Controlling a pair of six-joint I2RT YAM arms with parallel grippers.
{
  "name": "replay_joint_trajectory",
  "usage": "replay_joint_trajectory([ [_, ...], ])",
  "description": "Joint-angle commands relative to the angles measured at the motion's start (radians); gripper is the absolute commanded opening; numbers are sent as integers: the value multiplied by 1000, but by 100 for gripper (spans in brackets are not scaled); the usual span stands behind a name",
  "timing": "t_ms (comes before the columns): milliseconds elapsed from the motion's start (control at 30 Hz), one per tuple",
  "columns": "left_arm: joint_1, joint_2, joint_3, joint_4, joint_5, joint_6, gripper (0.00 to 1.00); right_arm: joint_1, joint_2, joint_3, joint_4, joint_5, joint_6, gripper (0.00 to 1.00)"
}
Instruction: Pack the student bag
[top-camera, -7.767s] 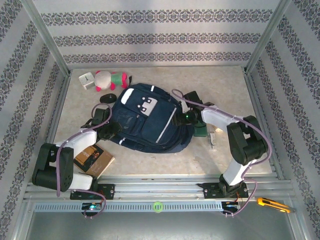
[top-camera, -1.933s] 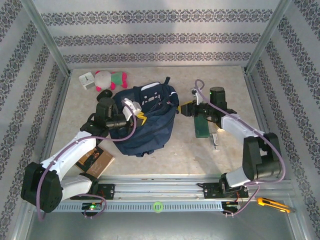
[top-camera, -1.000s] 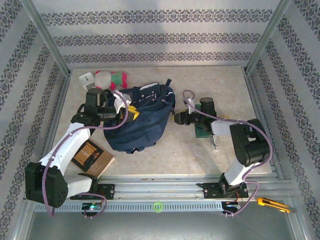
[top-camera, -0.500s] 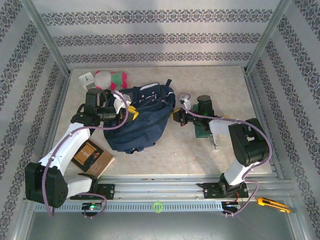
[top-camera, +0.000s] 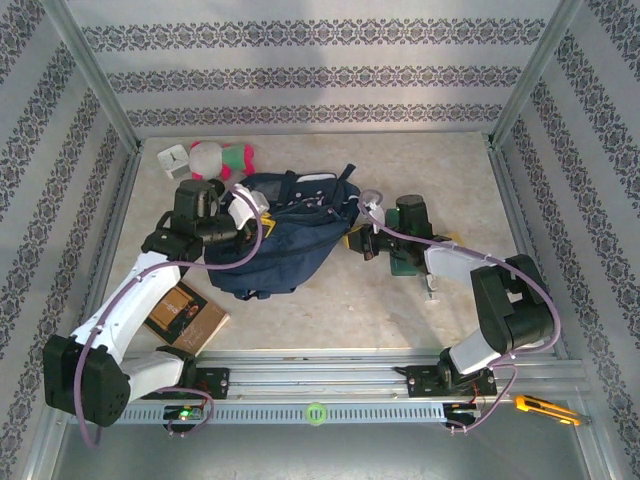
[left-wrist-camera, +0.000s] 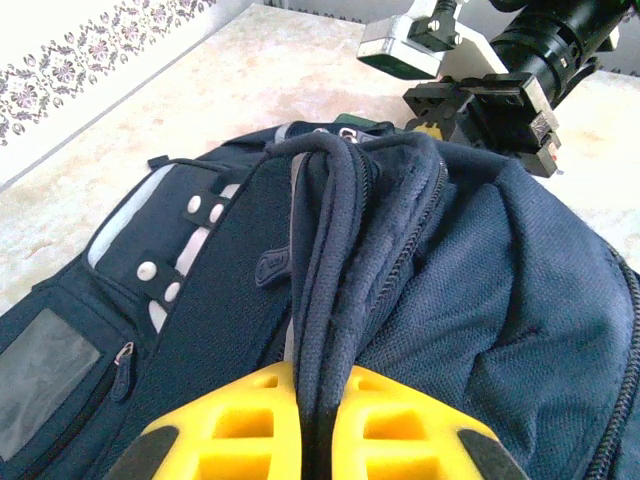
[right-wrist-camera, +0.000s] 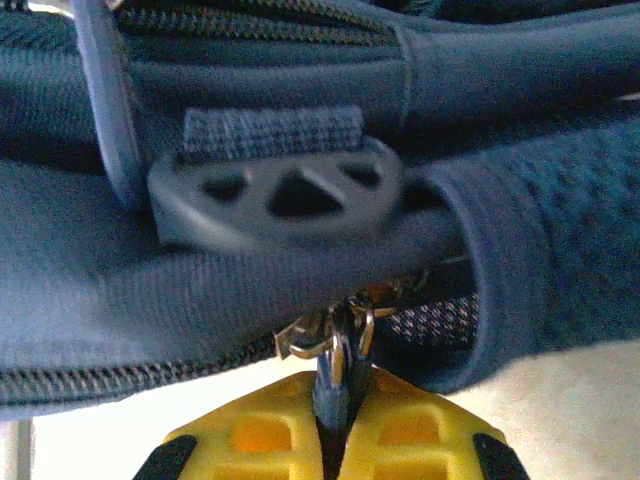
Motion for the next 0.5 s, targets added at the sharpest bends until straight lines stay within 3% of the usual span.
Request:
replay_joint_trajectory([
  [0, -55, -17, -5, 63, -124, -42, 0, 45, -45, 49, -110, -49, -28, 0],
  [133, -93, -3, -13, 119, -158, -106, 0, 75, -52, 77, -160, -76, -13, 0],
  [267, -126, 6, -15, 146, -287, -153, 0, 82, -82, 78, -176, -109, 16, 0],
  [467, -125, -17, -28, 153, -378, -190, 0, 21, -117, 31, -181, -83, 51, 1],
])
